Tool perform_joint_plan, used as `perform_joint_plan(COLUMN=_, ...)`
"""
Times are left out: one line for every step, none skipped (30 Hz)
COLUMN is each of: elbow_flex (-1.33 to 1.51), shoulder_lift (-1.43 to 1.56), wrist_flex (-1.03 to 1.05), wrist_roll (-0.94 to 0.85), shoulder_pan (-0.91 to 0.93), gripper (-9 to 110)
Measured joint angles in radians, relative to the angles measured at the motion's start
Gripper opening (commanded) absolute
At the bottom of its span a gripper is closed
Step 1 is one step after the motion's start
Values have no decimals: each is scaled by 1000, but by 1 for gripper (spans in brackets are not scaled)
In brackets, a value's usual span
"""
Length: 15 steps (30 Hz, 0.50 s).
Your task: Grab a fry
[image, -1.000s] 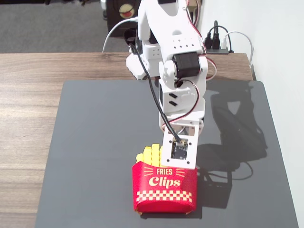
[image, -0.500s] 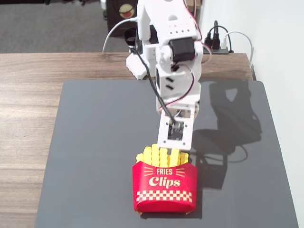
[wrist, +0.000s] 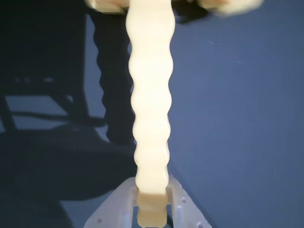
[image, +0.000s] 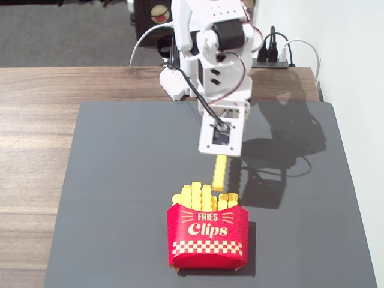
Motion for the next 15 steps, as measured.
perform_joint_plan(elbow_flex=17, shoulder_lift=29, wrist_flex=9, wrist_roll=0, shoulder_pan=-3, gripper=1)
perform_joint_plan(elbow_flex=20, shoulder_lift=46, wrist_flex=26, wrist_roll=0, shoulder_pan=-9, gripper=1)
perform_joint_plan(elbow_flex=21, shoulder_lift=66, wrist_flex=34, wrist_roll=0, shoulder_pan=-5, gripper=1)
perform_joint_plan(elbow_flex=23, shoulder_lift=83, wrist_flex=63, wrist_roll=-3, shoulder_pan=11, gripper=1)
perform_joint_plan(elbow_flex=25, shoulder_lift=97, wrist_flex=72, wrist_roll=-8, shoulder_pan=26, gripper=1)
perform_joint_plan(elbow_flex=25, shoulder_lift=104, wrist_flex=86, wrist_roll=-18, shoulder_pan=34, gripper=1)
perform_joint_plan(elbow_flex=25, shoulder_lift=112, wrist_flex=100, wrist_roll=-29, shoulder_pan=37, gripper=1)
perform_joint_plan(elbow_flex=17, shoulder_lift=114, wrist_flex=114, wrist_roll=-40, shoulder_pan=51, gripper=1)
perform_joint_plan(elbow_flex=5, shoulder_lift=115, wrist_flex=129, wrist_roll=-54, shoulder_pan=72, gripper=1)
perform_joint_plan(elbow_flex=-9, shoulder_lift=115, wrist_flex=146, wrist_roll=-66, shoulder_pan=87, gripper=1)
perform_joint_plan(elbow_flex=-26, shoulder_lift=115, wrist_flex=164, wrist_roll=-81, shoulder_pan=97, gripper=1)
perform_joint_plan(elbow_flex=-44, shoulder_lift=115, wrist_flex=178, wrist_roll=-94, shoulder_pan=100, gripper=1)
perform_joint_plan(elbow_flex=-66, shoulder_lift=114, wrist_flex=193, wrist_roll=-110, shoulder_pan=118, gripper=1)
perform_joint_plan(elbow_flex=-81, shoulder_lift=109, wrist_flex=201, wrist_roll=-124, shoulder_pan=137, gripper=1)
perform_joint_plan(elbow_flex=-100, shoulder_lift=100, wrist_flex=209, wrist_roll=-143, shoulder_pan=158, gripper=1)
